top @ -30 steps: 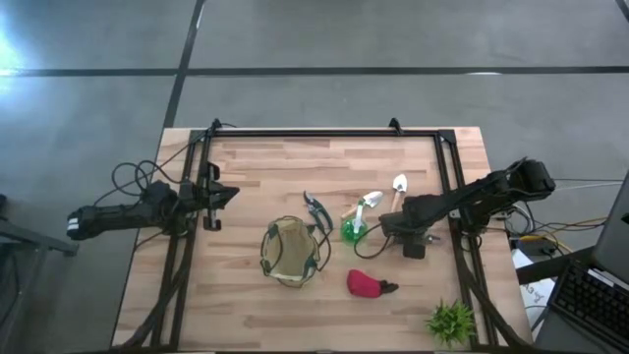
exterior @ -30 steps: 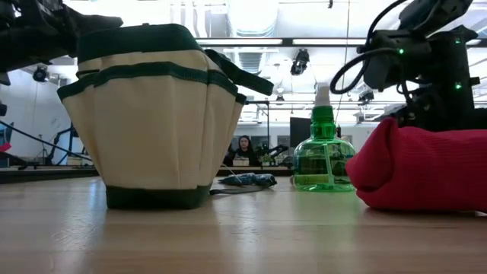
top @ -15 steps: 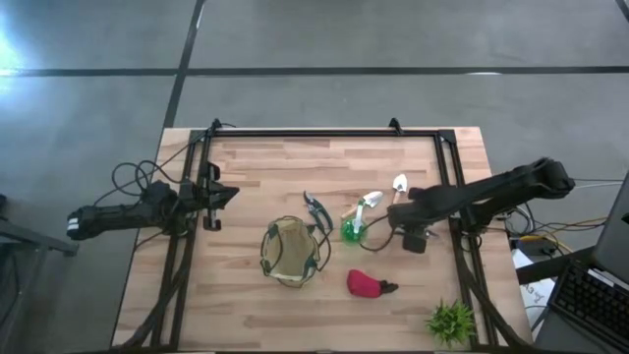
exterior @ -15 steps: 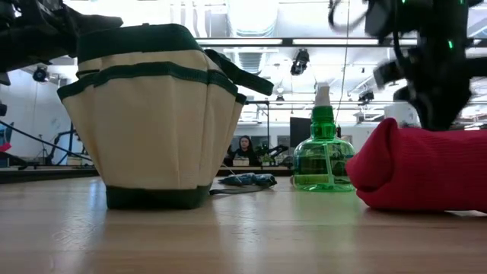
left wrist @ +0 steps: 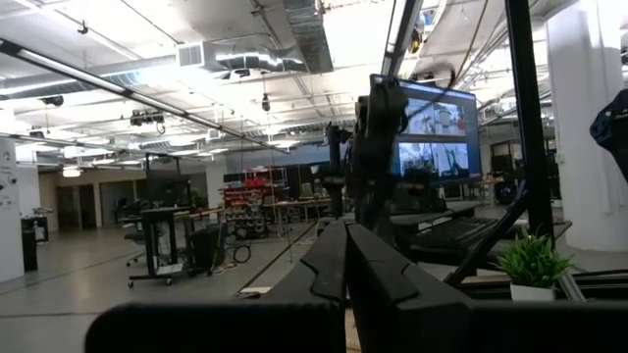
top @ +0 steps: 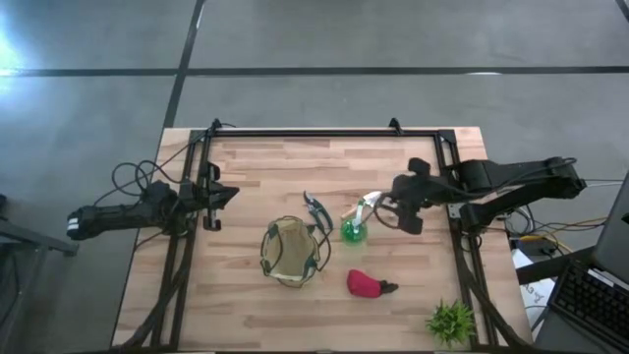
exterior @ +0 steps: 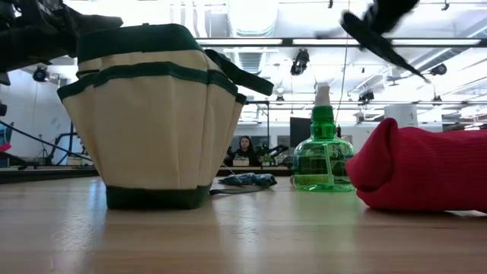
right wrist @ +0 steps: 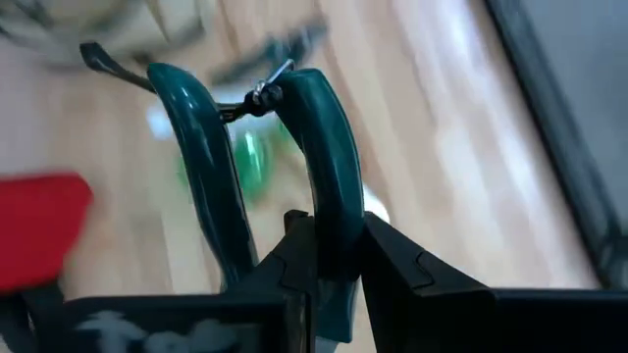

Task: Pick & Place Garden tools in Gardening bag
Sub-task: Put the right green shear scissors into the gardening bag

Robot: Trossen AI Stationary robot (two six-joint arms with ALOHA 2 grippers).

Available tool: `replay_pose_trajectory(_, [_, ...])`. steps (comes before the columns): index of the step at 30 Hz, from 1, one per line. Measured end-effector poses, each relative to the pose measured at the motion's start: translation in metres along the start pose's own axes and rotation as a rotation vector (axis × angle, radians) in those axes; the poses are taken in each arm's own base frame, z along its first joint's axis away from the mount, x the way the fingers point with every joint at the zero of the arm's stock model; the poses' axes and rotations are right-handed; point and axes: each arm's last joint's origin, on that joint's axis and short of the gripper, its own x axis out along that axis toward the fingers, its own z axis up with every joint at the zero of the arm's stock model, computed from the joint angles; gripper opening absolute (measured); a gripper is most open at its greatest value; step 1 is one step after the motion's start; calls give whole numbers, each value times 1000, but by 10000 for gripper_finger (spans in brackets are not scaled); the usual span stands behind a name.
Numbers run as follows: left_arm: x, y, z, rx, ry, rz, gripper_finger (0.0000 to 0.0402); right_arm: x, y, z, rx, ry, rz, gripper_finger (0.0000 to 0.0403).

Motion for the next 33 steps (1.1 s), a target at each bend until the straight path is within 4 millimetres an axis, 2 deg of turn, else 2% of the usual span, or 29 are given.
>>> replay_pose_trajectory(5, [0, 0, 0, 3, 0, 0, 10, -3, 8, 36, -152, -133, 33, 41])
replay_pose_trajectory(13, [0, 0, 0, -26, 0, 4, 10, 22, 33, 90, -432, -257, 175, 41])
replay_pose_trajectory(19, [0, 0, 0, -26, 0, 7, 10, 50, 51, 118, -584, -267, 241, 41])
replay_pose_trajectory(24, [0, 0, 0, -37, 1, 14, 10, 68, 58, 128, -608, -224, 238, 41])
replay_pose_trajectory(28, [0, 1, 0, -88, -2, 19, 10, 59, 54, 128, -559, -220, 231, 41])
replay_pose_trajectory(33, [0, 1, 2, -153, -20, 38, 10, 31, 42, 131, -491, -317, 188, 41])
